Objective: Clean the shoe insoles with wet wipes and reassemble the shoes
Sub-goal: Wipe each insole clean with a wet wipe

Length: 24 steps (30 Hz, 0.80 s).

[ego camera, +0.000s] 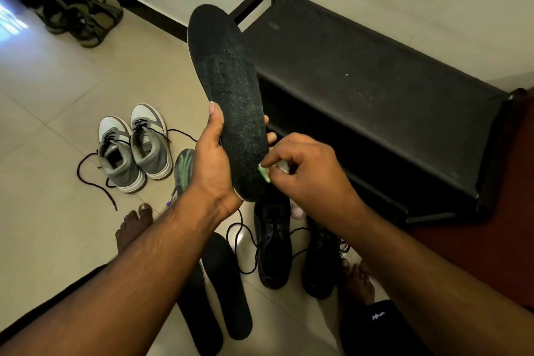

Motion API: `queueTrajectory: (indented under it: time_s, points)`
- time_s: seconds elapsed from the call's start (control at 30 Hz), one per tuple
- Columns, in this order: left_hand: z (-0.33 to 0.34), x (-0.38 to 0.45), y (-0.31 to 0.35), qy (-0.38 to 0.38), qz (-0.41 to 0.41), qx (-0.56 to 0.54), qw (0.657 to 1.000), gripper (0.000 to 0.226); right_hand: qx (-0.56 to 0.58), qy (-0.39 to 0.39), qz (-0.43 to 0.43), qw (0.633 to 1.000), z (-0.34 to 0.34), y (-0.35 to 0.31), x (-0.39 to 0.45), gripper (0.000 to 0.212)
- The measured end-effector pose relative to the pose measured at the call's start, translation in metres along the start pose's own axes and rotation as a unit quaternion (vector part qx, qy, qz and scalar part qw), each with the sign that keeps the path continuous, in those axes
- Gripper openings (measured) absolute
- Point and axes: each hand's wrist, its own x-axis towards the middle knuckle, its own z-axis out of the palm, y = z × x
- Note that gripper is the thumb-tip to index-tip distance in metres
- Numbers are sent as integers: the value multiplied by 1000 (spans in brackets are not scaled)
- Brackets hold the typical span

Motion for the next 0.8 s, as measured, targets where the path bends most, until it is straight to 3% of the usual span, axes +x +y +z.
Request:
queueTrajectory:
  time_s: [0.13,0.23,0.33,0.47,0.63,0.7,0.8]
  points:
    - [-1,1,1,-11,4,8,1000,69,3,24,0,1000,-7,3,4,11]
    - [1,0,0,-7,-24,11,1000,71,85,-32,-32,995,-6,-6,2,13]
    - [2,-1,-6,4,-32,16,999,69,67,-47,-51,995,5,-11,-1,14]
    - [6,-4,-9,-21,-31,4,999,72,37,27,9,999,5,0,1,13]
    - [5,-1,-7,-1,20,7,1000,72,-25,37,99,994,-7,4,7,15]
    - [4,1,-3,14,32,5,999,67,6,39,124,992,-14,2,10,16]
    - [5,-1,-2,-2,6,-3,1000,71,91,12,77,993,-11,-11,8,15]
